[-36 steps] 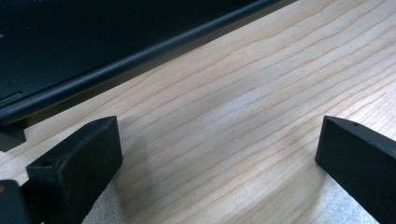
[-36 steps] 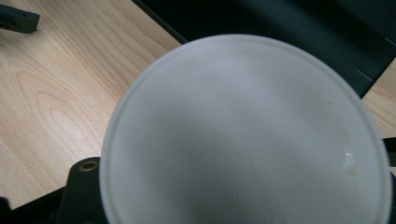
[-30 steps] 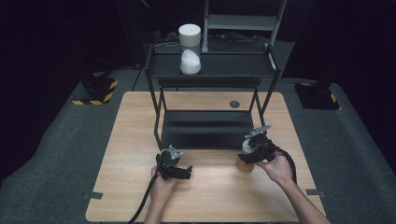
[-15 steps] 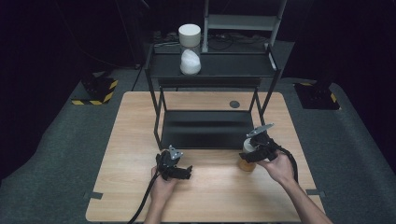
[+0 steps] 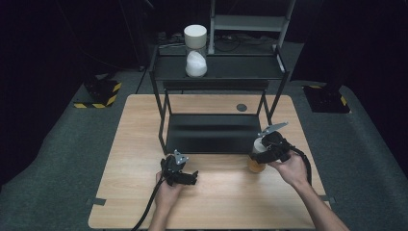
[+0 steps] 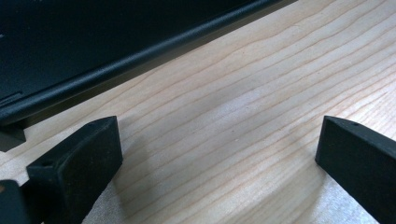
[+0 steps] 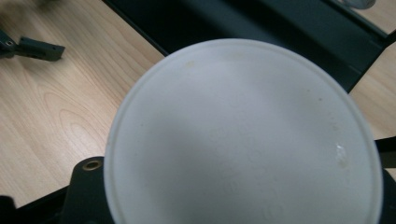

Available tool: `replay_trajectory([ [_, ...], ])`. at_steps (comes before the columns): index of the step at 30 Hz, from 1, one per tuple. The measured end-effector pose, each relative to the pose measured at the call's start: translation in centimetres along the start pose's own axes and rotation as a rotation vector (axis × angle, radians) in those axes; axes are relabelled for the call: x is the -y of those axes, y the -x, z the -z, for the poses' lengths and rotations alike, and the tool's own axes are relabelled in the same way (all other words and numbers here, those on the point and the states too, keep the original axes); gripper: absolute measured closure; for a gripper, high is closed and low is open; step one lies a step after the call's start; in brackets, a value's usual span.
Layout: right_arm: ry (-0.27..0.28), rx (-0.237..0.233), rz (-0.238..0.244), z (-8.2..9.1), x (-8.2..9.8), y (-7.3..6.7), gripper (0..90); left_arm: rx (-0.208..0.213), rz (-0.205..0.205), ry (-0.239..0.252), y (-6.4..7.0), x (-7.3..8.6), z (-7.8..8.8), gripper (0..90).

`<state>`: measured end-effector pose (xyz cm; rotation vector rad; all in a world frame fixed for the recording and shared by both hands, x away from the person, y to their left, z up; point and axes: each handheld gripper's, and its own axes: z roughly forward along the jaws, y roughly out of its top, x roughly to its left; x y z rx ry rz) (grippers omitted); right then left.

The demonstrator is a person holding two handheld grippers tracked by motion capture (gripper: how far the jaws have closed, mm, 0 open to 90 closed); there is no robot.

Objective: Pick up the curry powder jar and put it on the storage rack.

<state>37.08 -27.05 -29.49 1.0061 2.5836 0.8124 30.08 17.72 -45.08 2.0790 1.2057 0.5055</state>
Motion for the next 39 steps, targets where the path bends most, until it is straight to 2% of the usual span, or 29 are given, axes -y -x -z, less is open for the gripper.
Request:
replay_trajectory([
  [8, 0.028, 0.005, 0.005, 2.0, -0.9, 0.3, 34.4, -0.001, 0.000, 0.001, 0.0, 0.0, 0.0, 0.5],
  [17, 0.049, 0.001, 0.011, 4.5, -2.9, 0.9, 34.4, -0.001, 0.002, 0.002, 0.0, 0.0, 0.0, 0.5],
  [31, 0.062, 0.012, 0.073, 8.1, -7.2, -0.1, 34.4, 0.000, 0.002, 0.001, 0.0, 0.0, 0.0, 0.5],
  [39, 0.096, 0.017, 0.121, 10.3, -9.0, -0.9, 34.4, 0.000, 0.004, 0.003, 0.0, 0.0, 0.0, 0.5],
])
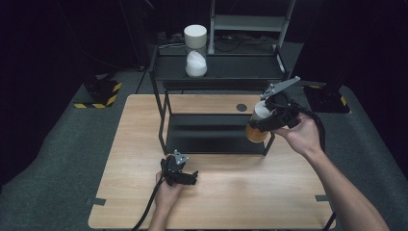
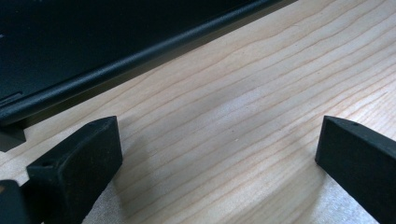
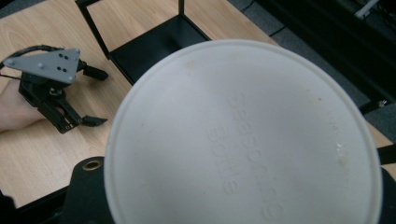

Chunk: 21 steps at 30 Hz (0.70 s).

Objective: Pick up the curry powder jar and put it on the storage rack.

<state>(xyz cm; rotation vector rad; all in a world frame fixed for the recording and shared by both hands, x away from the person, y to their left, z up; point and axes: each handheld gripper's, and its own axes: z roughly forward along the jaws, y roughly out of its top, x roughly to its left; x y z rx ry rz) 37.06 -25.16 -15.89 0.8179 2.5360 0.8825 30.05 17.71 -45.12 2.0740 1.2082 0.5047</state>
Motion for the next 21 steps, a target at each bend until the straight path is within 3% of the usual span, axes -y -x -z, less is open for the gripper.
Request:
replay_trajectory([
  [11, 0.008, -0.025, 0.014, 2.1, -2.6, 0.8, 34.4, -0.001, -0.001, 0.000, 0.0, 0.0, 0.0, 0.5],
  [21, 0.019, -0.042, -0.006, 3.8, -5.5, 1.9, 34.4, -0.001, -0.001, 0.000, 0.0, 0.0, 0.0, 0.5],
])
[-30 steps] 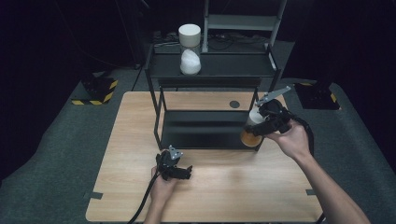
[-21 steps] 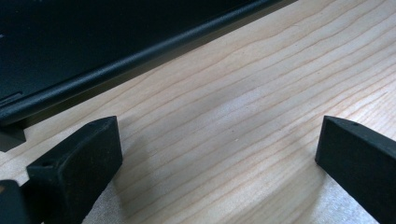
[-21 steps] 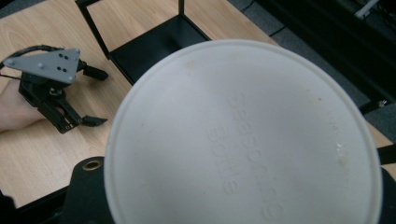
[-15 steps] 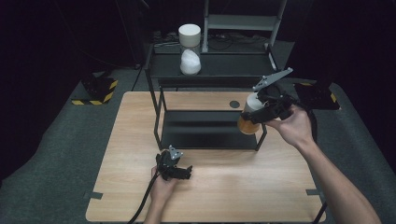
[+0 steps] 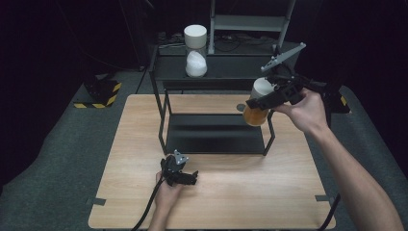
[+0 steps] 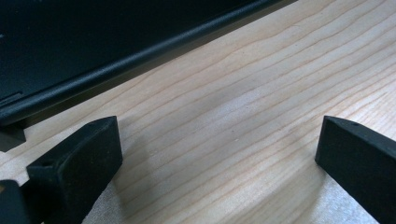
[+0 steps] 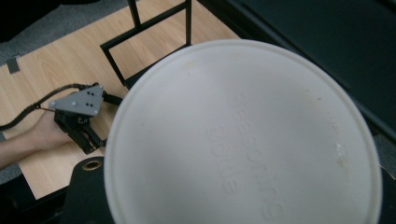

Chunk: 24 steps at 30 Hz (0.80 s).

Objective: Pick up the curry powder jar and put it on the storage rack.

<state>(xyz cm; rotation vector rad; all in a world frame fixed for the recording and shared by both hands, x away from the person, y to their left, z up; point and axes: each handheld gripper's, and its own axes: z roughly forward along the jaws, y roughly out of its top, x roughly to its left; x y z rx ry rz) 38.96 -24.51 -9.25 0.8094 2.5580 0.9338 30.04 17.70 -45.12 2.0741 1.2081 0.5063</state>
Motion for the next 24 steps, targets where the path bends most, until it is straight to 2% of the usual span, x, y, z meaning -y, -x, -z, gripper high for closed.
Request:
replay_trajectory([
  [14, 0.029, 0.018, 0.022, 2.0, -4.5, -0.3, 34.4, 0.000, -0.003, -0.001, 0.0, 0.0, 0.0, 0.5],
  [19, 0.024, 0.029, 0.032, 2.5, -6.8, -0.5, 34.4, 0.000, 0.000, -0.001, 0.0, 0.0, 0.0, 0.5],
  [24, 0.029, 0.022, 0.015, 2.6, -8.0, -0.2, 34.4, 0.000, 0.000, -0.001, 0.0, 0.0, 0.0, 0.5],
])
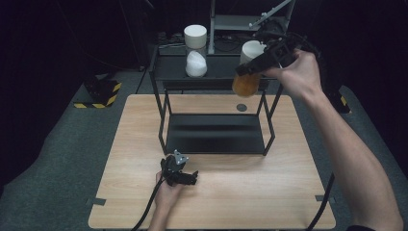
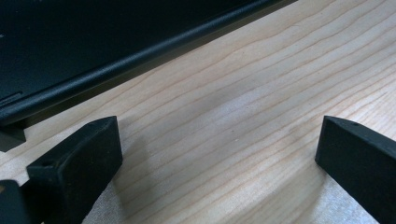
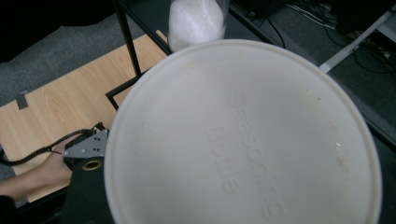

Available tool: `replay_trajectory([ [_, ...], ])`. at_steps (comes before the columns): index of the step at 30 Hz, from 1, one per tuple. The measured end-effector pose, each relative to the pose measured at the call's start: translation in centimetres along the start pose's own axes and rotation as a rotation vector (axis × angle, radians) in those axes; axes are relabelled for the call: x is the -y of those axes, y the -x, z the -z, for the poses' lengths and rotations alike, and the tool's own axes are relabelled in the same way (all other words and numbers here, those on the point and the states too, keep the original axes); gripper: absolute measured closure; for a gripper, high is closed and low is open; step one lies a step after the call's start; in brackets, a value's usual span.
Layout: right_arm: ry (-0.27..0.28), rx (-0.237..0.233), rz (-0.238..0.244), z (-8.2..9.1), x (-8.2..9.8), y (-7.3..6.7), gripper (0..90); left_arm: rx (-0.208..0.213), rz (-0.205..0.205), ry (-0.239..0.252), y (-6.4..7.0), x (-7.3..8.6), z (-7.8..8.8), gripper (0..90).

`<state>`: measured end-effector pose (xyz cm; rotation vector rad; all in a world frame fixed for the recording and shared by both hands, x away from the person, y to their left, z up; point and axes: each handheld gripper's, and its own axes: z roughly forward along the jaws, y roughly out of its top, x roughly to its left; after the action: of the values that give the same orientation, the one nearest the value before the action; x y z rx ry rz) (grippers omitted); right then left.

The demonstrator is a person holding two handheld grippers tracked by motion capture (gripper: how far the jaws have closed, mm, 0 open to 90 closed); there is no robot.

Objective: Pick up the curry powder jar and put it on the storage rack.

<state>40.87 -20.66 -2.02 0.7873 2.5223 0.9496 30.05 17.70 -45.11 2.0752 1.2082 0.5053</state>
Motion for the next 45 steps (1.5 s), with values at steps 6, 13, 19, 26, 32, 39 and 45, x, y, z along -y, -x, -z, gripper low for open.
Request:
replay_trajectory([
  [6, -0.012, 0.019, -0.019, -0.6, -2.1, 0.3, 34.4, 0.000, 0.000, 0.000, 0.0, 0.0, 0.0, 0.5],
  [13, -0.028, 0.072, -0.056, -1.6, -3.6, 0.6, 34.4, -0.001, 0.000, 0.001, 0.0, 0.0, 0.0, 0.5],
  [19, -0.040, 0.112, -0.121, -2.9, -4.7, 1.7, 34.4, 0.000, 0.000, 0.001, 0.0, 0.0, 0.0, 0.5],
  [26, -0.071, 0.151, -0.171, -4.5, -5.5, 2.5, 34.4, 0.000, 0.000, 0.001, 0.0, 0.0, 0.0, 0.5],
  [32, -0.085, 0.176, -0.202, -5.8, -6.1, 3.0, 34.4, -0.001, 0.000, 0.001, 0.0, 0.0, 0.0, 0.5],
  [39, -0.096, 0.199, -0.243, -7.3, -6.7, 3.3, 34.4, -0.001, 0.000, 0.001, 0.0, 0.0, 0.0, 0.6],
  [45, -0.109, 0.198, -0.264, -8.1, -6.8, 3.8, 34.4, -0.001, 0.000, 0.001, 0.0, 0.0, 0.0, 0.5],
])
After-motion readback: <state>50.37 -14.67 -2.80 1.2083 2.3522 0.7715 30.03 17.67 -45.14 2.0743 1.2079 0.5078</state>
